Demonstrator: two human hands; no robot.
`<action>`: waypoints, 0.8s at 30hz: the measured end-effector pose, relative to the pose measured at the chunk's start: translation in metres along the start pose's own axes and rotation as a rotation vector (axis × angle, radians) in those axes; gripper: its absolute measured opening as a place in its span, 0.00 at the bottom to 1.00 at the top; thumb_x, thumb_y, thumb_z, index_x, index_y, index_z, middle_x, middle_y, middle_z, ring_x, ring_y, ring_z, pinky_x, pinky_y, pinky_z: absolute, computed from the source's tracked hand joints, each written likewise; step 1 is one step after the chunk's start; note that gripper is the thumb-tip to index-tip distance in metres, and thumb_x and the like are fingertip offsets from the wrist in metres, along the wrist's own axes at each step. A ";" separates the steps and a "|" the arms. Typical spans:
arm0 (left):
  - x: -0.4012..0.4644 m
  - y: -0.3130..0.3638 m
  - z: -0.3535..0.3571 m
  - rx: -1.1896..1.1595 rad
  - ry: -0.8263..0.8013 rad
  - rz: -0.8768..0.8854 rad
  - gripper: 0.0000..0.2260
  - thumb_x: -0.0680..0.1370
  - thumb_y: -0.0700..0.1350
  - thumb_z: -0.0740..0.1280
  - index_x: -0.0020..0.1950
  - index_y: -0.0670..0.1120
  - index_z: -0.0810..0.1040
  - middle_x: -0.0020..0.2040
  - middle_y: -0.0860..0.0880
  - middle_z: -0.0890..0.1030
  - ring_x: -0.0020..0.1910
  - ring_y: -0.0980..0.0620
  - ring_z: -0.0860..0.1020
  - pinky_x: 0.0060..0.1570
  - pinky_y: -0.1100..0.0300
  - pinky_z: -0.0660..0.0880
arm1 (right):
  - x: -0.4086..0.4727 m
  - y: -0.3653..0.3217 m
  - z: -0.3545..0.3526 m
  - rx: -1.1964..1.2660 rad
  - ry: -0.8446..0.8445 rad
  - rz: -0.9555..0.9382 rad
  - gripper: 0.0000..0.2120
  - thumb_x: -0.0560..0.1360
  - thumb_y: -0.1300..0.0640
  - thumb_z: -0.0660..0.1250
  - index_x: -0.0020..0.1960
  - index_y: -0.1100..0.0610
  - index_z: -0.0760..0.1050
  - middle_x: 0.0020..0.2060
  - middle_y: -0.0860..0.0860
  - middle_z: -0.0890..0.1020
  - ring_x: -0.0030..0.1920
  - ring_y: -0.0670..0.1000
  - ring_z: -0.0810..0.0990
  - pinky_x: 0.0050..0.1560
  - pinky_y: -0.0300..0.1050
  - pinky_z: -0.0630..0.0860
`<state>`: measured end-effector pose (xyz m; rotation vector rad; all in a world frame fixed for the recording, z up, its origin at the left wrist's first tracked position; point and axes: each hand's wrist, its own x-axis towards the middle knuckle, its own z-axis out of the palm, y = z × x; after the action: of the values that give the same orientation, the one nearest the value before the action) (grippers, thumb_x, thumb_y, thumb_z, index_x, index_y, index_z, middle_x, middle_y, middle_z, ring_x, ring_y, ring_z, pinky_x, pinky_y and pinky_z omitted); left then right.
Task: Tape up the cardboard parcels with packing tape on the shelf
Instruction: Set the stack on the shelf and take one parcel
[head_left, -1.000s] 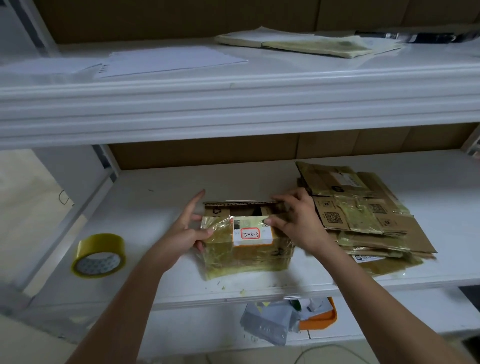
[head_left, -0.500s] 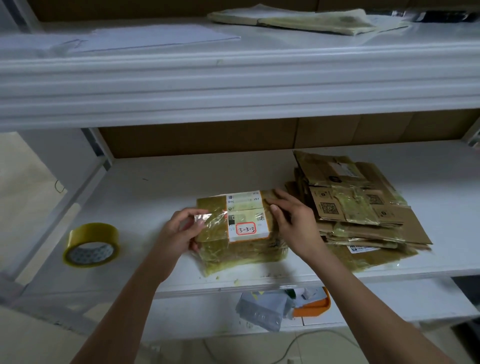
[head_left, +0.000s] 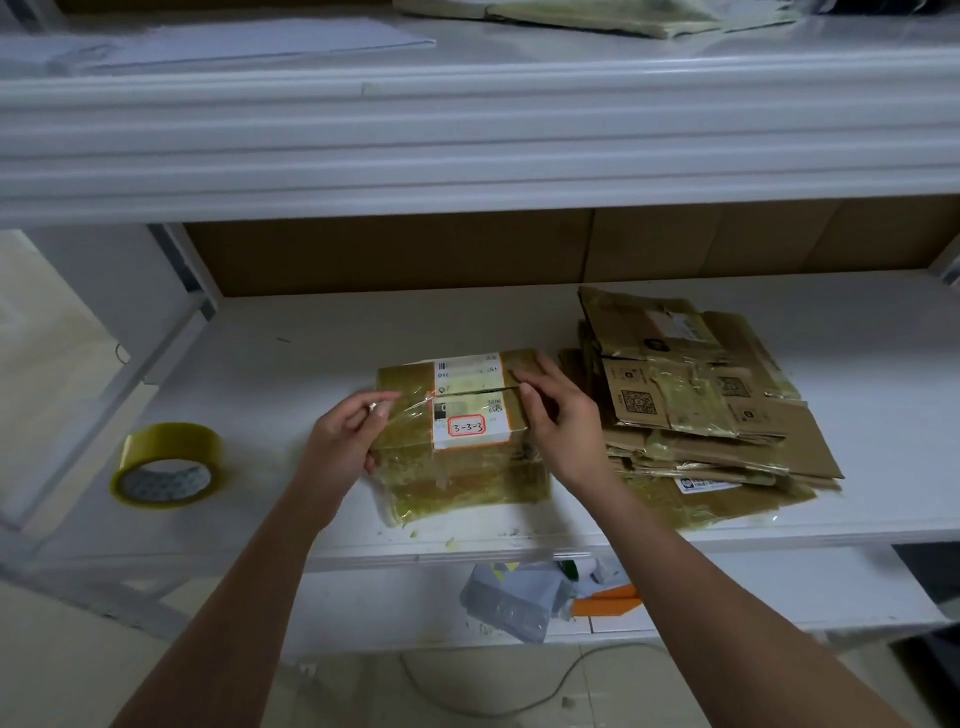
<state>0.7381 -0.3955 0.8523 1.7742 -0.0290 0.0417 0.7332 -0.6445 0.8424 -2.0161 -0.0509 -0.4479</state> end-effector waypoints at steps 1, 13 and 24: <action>-0.002 -0.002 -0.001 0.004 0.002 0.009 0.09 0.82 0.43 0.63 0.56 0.51 0.81 0.39 0.53 0.81 0.30 0.57 0.72 0.28 0.63 0.72 | -0.003 0.001 0.000 0.009 0.002 -0.025 0.13 0.81 0.57 0.63 0.64 0.54 0.79 0.72 0.54 0.70 0.71 0.44 0.66 0.72 0.50 0.67; -0.011 0.011 -0.010 0.055 -0.009 -0.106 0.06 0.81 0.41 0.65 0.50 0.48 0.82 0.35 0.48 0.80 0.24 0.49 0.72 0.26 0.60 0.74 | 0.000 -0.016 -0.007 -0.127 -0.124 0.086 0.11 0.80 0.58 0.65 0.59 0.56 0.82 0.66 0.55 0.77 0.66 0.51 0.75 0.62 0.32 0.68; -0.010 -0.007 0.008 0.146 0.074 -0.128 0.05 0.81 0.38 0.64 0.49 0.46 0.78 0.34 0.50 0.77 0.23 0.61 0.72 0.21 0.66 0.69 | -0.010 0.014 0.011 0.030 -0.173 0.120 0.12 0.78 0.63 0.66 0.60 0.59 0.81 0.70 0.55 0.71 0.69 0.49 0.72 0.64 0.27 0.63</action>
<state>0.7287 -0.4021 0.8432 1.9153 0.1448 0.0172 0.7301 -0.6399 0.8222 -2.0110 -0.0424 -0.1954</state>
